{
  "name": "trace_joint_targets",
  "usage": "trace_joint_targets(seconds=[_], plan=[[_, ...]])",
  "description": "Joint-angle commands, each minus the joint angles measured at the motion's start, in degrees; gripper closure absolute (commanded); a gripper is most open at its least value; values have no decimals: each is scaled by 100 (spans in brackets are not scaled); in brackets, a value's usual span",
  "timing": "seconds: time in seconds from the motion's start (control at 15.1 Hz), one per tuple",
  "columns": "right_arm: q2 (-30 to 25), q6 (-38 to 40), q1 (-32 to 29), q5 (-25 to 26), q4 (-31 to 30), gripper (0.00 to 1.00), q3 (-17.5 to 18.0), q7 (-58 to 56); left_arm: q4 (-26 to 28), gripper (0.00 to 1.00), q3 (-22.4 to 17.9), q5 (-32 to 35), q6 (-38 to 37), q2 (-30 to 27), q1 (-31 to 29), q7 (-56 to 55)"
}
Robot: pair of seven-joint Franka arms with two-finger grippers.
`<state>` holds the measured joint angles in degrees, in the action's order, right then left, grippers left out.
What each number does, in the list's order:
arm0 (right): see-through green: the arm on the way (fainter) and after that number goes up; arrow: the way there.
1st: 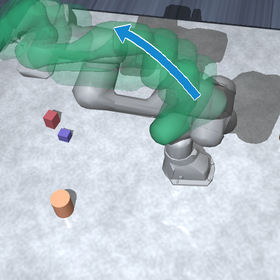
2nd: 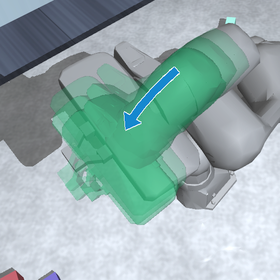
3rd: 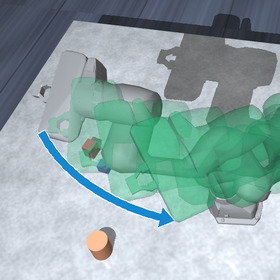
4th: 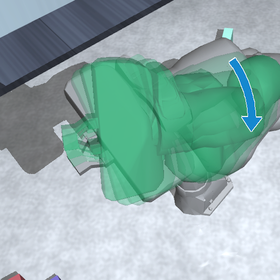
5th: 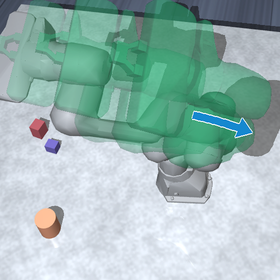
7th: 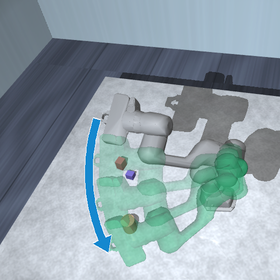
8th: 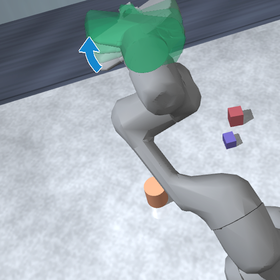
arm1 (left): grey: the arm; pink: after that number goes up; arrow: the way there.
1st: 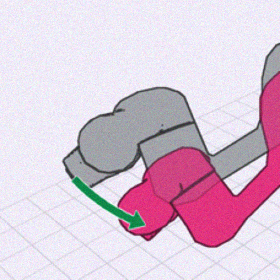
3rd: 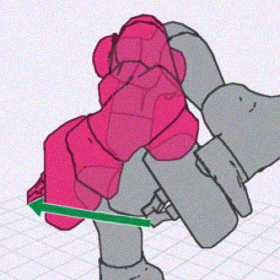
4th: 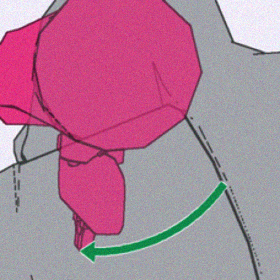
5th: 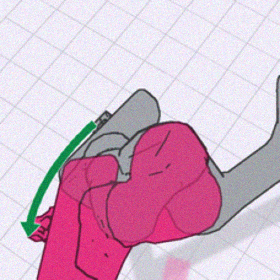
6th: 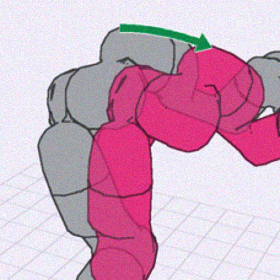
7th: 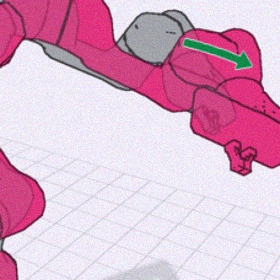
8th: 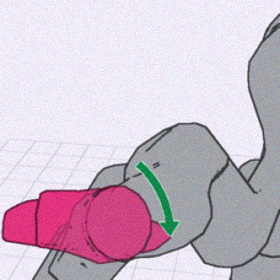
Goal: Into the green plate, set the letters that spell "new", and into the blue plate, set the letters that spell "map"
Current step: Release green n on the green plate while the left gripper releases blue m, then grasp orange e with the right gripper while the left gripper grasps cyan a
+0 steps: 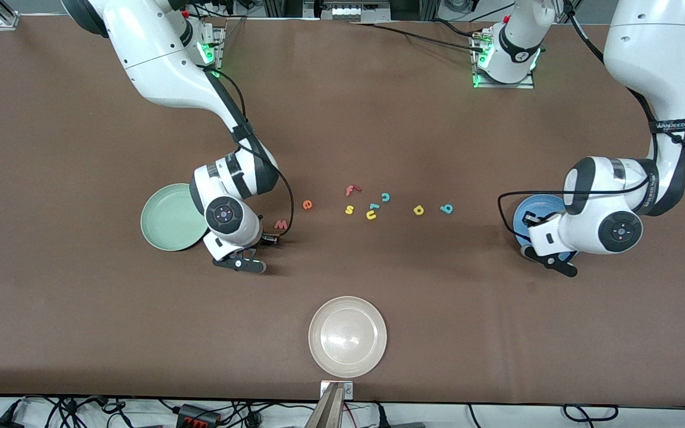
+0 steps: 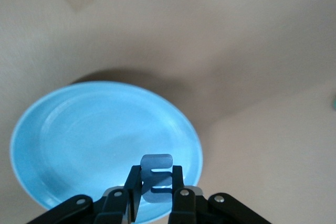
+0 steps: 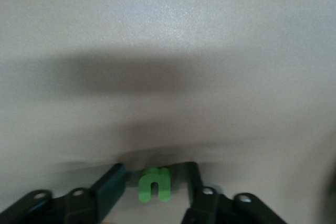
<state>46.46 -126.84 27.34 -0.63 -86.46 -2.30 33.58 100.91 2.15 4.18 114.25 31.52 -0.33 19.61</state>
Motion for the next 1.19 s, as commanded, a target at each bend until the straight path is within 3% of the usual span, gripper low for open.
trace_joint_targets(seconds=[0.0,0.13,0.2,0.27,0.33,0.6,0.8,0.99,1.13], plan=[[83,-7,34,-95,103,86,2,-18,552,85,92,118,632,-58,-194,78],[74,10,8,-95,103,96,2,-35,606,80,101,118,836,21,-336,113],[-13,63,-27,-86,94,97,2,-61,606,53,110,118,810,4,-327,113],[-119,124,-27,-95,51,97,-7,-53,562,21,136,118,775,-5,-310,96],[-242,290,-10,-95,-11,97,-42,-44,536,0,145,118,679,-31,-266,87],[-1049,599,-413,-60,-756,97,-60,-744,377,0,285,101,55,-311,-99,-280],[-1630,573,-730,-16,-1556,97,-68,-1466,377,0,907,31,-78,-427,-116,-1237],[-2078,293,-932,150,-2364,96,-121,-1862,377,0,1725,22,-78,-418,-98,-3378],[-2325,143,-1072,168,-2787,94,-200,-2196,368,0,2007,13,53,-331,-81,-4671]])
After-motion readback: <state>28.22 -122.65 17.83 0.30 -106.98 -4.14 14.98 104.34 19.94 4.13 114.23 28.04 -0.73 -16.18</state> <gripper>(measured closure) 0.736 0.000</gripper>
